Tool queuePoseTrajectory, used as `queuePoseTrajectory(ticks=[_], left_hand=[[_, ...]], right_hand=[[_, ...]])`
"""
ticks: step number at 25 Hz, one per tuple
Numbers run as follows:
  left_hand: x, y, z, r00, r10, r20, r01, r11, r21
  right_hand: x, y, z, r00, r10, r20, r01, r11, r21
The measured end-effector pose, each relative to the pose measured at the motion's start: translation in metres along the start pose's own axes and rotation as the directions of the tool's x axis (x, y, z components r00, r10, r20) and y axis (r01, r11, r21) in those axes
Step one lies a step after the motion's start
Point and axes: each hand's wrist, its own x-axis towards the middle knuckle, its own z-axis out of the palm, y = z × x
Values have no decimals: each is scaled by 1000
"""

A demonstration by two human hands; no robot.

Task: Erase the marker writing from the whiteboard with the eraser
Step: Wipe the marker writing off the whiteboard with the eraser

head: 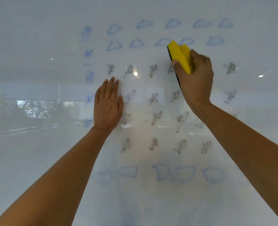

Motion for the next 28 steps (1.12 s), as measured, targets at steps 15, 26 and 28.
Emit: queuePoseTrajectory(ticks=[15,26,28], left_hand=[[8,-97,6,961,-197,-194,163,971,-176],[6,-103,12,962,-185,-201,152,974,-169],[6,-104,13,962,-180,-207,146,975,-168]], right_hand=[[15,-70,158,799,-531,282,600,665,-446],[46,-93,204,793,-577,196,594,660,-460],[61,-113,220,831,-533,156,538,701,-468]])
